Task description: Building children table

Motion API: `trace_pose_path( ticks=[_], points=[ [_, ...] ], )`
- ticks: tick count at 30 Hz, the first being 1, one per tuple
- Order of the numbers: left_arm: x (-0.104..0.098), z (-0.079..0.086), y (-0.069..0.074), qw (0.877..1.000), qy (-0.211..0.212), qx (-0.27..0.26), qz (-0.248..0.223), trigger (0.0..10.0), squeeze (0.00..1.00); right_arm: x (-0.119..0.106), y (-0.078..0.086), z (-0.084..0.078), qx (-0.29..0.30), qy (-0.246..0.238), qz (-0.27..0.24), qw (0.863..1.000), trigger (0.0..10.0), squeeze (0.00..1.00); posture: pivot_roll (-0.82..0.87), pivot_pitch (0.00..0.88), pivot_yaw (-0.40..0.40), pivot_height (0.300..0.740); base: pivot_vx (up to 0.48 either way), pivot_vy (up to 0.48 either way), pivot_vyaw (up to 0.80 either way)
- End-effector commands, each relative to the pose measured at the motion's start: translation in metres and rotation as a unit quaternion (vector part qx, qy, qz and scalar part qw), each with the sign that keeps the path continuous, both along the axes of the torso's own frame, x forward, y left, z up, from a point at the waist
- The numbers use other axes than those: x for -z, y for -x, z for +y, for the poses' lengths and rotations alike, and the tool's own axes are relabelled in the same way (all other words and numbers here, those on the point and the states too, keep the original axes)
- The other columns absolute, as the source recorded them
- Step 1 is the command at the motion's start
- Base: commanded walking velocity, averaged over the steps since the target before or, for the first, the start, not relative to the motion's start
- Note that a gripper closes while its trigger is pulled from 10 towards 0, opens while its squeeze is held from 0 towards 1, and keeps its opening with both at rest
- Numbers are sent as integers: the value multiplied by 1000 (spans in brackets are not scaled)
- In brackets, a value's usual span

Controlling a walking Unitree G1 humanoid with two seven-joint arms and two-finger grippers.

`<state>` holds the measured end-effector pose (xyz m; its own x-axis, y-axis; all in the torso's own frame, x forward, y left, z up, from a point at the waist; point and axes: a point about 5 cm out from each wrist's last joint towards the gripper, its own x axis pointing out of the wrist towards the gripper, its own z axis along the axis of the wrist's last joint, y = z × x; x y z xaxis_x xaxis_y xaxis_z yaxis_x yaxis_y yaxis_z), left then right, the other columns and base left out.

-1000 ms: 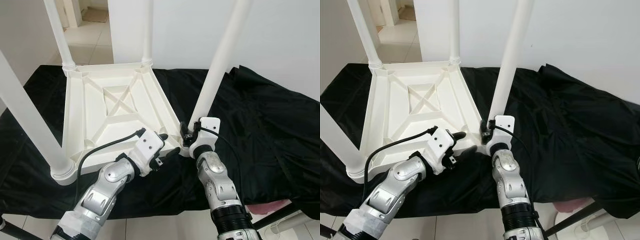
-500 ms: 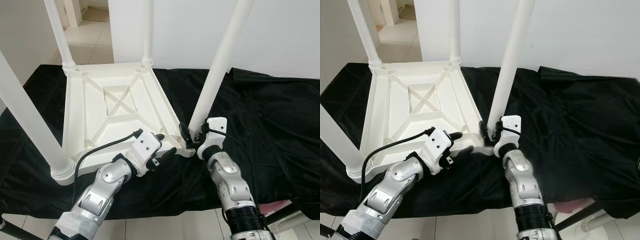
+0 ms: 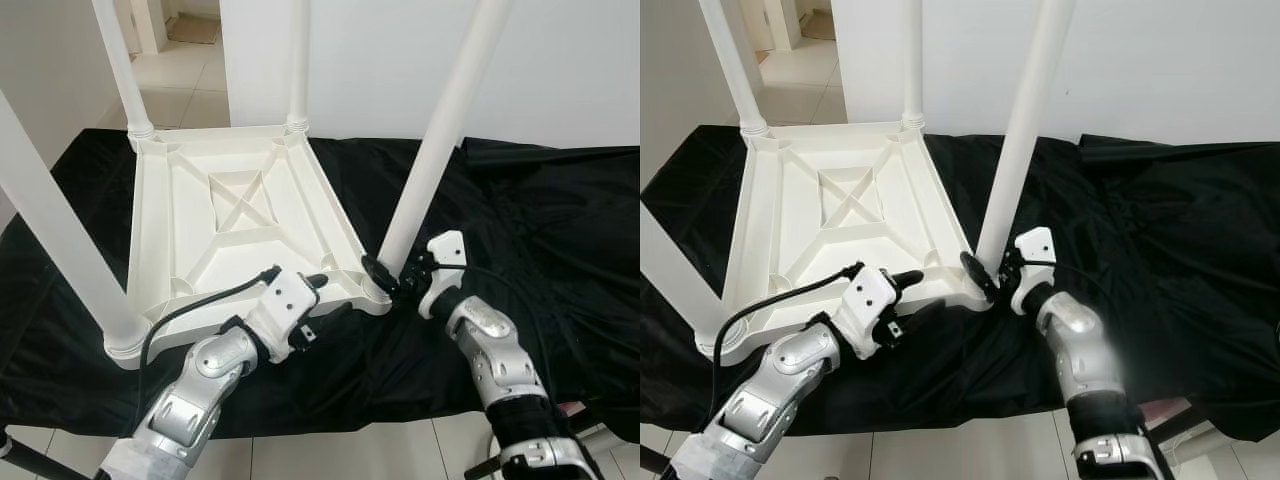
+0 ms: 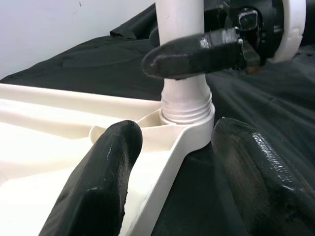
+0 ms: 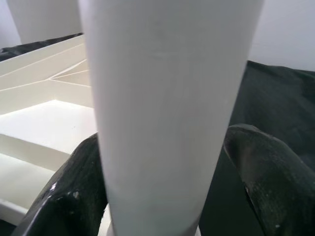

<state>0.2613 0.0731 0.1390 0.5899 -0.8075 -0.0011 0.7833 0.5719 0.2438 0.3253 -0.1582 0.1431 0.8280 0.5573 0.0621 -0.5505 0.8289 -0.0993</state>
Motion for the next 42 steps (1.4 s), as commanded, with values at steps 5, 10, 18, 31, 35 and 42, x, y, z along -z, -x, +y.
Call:
trace_pose_path(
  ticks=[5, 10, 18, 31, 35, 42],
  points=[
    [-1, -1, 4, 1000, -9, 14, -1, 10000, 0, 8, -5, 5, -29, 35, 4, 999, 10000, 0, 7, 0, -70, 740, 0, 0, 0],
    [-1, -3, 5, 1000, -5, 14, 0, 10000, 0, 10, -5, 8, -51, 35, 5, 998, 0, 0, 7, 0, -72, 740, 0, 0, 0],
    [-4, -1, 2, 1000, 1, 2, -4, 10000, 0, 14, -2, 3, -48, 28, 6, 998, 0, 0, 9, 2, -73, 740, 0, 0, 0],
    [-5, 3, -2, 1000, -8, -7, -5, 10000, 0, 12, 7, 21, 75, 3, -16, 997, 10000, 0, 3, 0, -66, 740, 0, 0, 0],
    [-5, 2, -3, 1000, -9, -6, -6, 10000, 0, 11, 8, 27, 104, -16, -14, 994, 10000, 0, 3, 0, -65, 740, 0, 0, 0],
    [-6, 2, -8, 1000, -14, 0, -12, 10000, 0, 9, 8, 37, 246, -88, 6, 965, 10000, 0, -8, 0, -61, 740, 0, 0, 0]
  ],
)
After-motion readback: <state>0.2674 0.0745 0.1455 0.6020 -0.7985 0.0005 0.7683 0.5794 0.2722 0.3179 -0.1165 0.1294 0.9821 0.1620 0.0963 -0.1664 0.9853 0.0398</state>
